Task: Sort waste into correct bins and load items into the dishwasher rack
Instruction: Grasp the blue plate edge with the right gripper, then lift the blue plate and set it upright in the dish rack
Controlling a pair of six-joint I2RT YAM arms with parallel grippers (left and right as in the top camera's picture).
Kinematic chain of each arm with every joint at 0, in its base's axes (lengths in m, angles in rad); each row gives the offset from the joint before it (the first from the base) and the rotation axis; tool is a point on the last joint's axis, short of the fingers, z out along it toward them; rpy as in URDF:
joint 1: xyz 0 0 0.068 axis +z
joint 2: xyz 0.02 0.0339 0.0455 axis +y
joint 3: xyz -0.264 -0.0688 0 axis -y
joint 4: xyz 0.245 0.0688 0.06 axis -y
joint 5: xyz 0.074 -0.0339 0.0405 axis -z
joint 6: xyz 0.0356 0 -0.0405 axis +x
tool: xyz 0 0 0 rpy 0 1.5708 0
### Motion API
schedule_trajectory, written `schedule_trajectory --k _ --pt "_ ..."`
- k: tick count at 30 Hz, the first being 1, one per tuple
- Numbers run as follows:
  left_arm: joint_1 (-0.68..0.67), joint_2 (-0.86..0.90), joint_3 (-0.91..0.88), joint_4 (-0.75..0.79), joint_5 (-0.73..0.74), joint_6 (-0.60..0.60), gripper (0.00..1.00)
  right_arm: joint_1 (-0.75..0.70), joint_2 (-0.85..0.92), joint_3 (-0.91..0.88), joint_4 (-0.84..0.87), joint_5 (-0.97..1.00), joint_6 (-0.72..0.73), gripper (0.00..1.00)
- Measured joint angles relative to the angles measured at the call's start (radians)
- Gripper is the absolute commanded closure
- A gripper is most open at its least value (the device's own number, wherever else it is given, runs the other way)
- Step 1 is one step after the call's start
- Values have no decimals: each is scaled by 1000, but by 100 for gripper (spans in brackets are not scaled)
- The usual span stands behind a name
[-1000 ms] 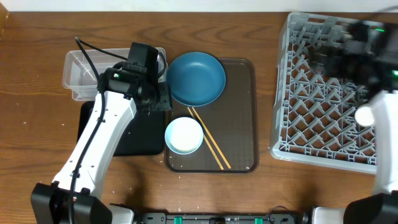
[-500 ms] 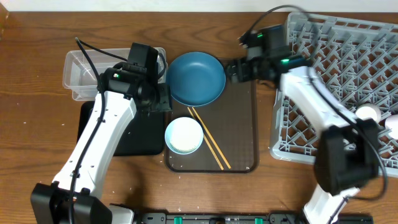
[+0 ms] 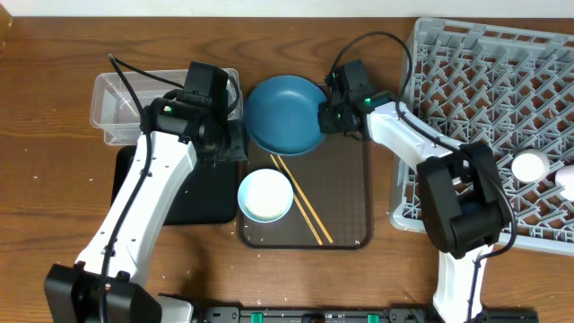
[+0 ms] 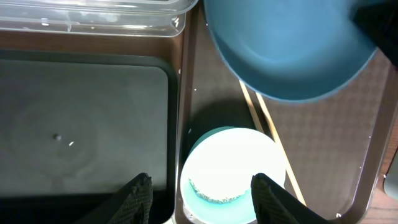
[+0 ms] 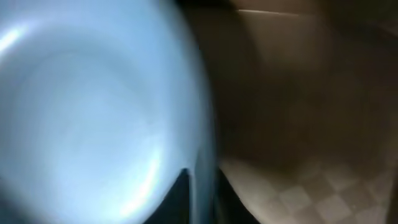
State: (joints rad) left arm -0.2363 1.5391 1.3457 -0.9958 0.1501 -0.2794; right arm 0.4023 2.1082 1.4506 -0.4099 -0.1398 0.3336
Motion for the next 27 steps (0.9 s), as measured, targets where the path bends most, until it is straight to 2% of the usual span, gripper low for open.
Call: schedule_trajectory --k 2,7,12,19,27 --pt "0 0 0 0 0 0 46 -2 0 0 5 2 8 99" --pt "0 0 0 0 0 0 46 -26 -23 0 2 67 10 99" --pt "0 0 0 0 0 0 45 -122 -172 0 1 177 -67 99" --pt "0 0 0 0 0 0 45 -331 -478 24 71 429 -323 99" --pt "0 0 0 8 0 0 46 -558 -497 27 278 675 -689 99"
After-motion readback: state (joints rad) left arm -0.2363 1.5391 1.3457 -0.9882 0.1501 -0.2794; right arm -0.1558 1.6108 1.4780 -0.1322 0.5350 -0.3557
